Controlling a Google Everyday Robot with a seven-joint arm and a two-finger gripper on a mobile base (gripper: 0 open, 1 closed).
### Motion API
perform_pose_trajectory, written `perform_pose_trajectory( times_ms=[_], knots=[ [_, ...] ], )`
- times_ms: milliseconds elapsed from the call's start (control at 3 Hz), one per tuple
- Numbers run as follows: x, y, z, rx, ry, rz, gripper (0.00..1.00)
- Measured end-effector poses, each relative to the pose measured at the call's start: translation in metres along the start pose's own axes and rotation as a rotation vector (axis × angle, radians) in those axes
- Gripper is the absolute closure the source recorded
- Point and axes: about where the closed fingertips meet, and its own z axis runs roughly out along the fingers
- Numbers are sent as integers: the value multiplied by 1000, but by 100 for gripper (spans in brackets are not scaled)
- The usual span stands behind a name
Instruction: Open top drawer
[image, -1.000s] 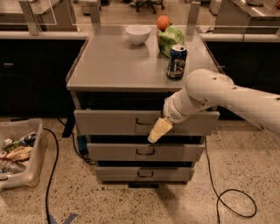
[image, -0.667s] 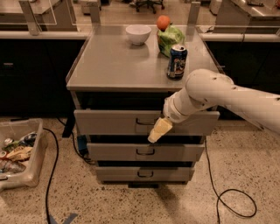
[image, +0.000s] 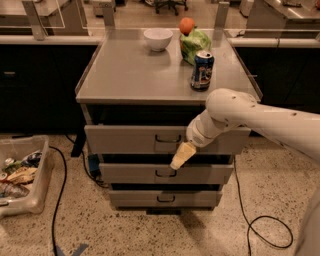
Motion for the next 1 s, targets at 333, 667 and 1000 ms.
perform_pose_trajectory(
  times_ms=[333,667,1000],
  knots=[
    [-2,0,-5,-2,1,0,0],
    [-2,4,-8,-11,3,-2,0],
    [-1,15,-14,-45,-1,-7,0]
  ],
)
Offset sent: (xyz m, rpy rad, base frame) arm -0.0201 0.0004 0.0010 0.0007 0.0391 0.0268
